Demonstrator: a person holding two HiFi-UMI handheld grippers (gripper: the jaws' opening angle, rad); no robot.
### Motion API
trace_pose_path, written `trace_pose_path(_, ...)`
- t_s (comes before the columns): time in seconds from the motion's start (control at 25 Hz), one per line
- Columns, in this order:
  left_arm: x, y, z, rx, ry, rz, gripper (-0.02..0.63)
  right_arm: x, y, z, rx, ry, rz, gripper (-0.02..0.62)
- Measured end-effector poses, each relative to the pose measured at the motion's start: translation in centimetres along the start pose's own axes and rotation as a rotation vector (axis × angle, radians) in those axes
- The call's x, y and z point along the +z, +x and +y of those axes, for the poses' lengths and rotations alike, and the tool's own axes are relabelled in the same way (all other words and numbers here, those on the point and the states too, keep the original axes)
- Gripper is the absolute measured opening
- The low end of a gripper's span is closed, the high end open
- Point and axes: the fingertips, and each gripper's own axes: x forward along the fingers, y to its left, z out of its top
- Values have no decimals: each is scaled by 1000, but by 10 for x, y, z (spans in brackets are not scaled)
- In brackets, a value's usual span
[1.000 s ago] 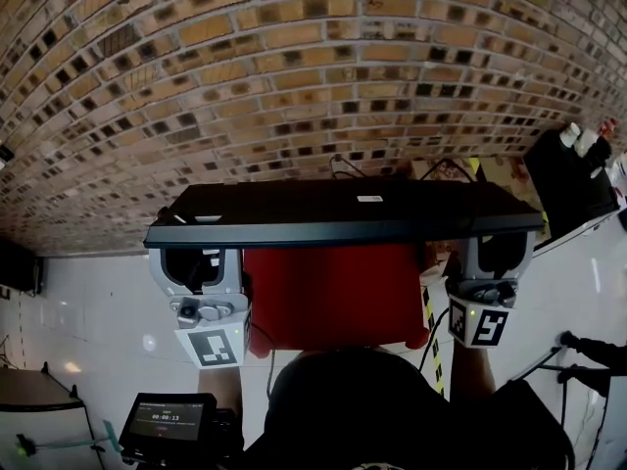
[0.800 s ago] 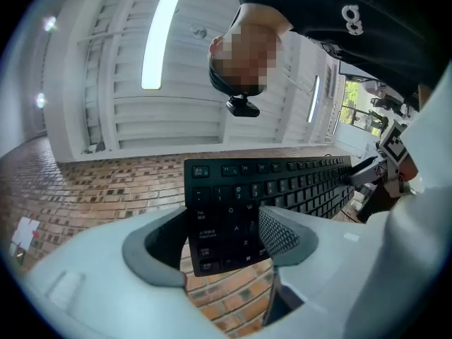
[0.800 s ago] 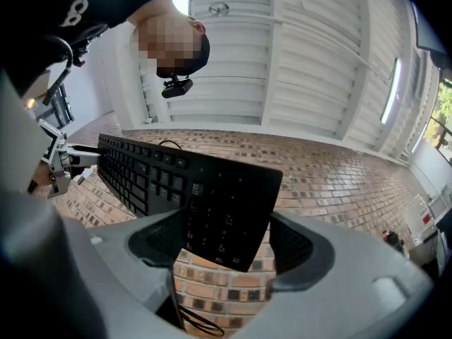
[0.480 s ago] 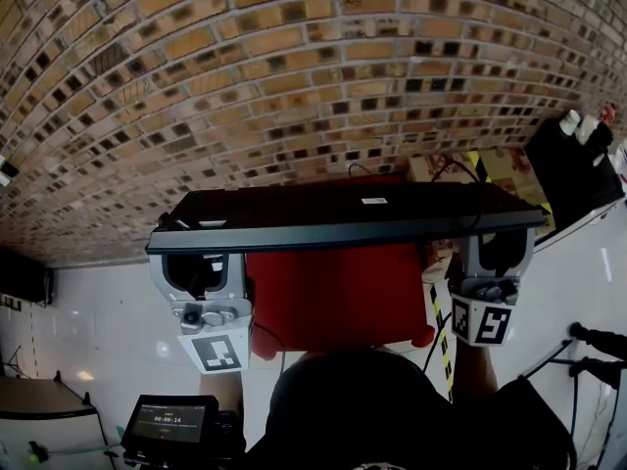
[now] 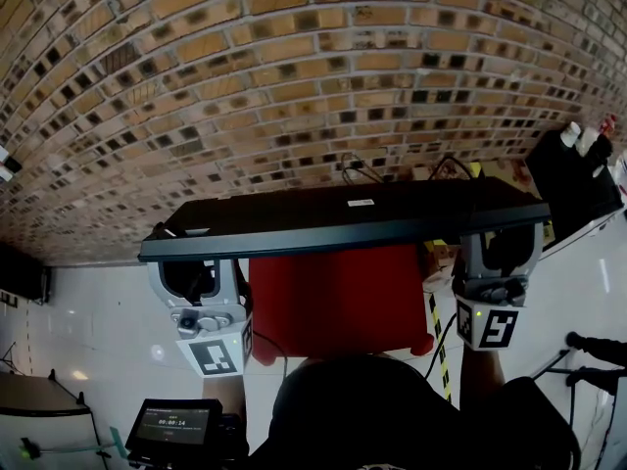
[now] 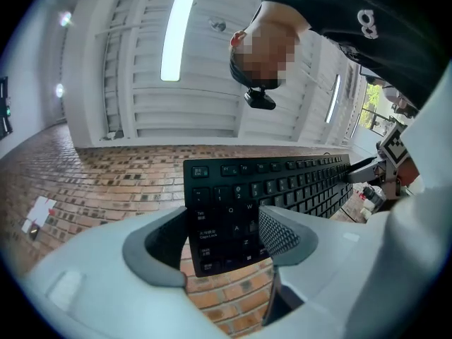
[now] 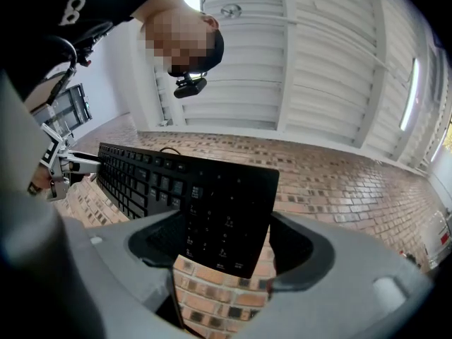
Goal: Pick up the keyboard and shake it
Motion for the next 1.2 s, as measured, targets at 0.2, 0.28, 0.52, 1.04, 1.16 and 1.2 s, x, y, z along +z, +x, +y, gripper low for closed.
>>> trace_pose_path(0.2, 37, 3, 21, 48, 7, -128, 322, 57, 11, 7, -10, -50, -169, 345)
trace_pose_path(0.28, 45, 7, 23, 54, 10, -151, 322, 64, 14, 9, -12, -56, -187, 345)
trace_pose_path(0.52, 46, 11, 29, 59, 8, -152, 322, 66, 18, 14, -6, -61, -190, 345)
trace_pose_path(1.04, 69, 13, 37, 78, 25, -242, 322, 93, 24, 12, -7, -68, -276, 345)
trace_pose_path(1.16, 78, 19, 38, 80, 35, -270, 322, 99, 25, 9, -19, -72, -297, 345)
trace_pose_path(1.2, 80, 20, 38, 82, 36, -273, 322, 101, 26, 9, -19, -70, -303, 345)
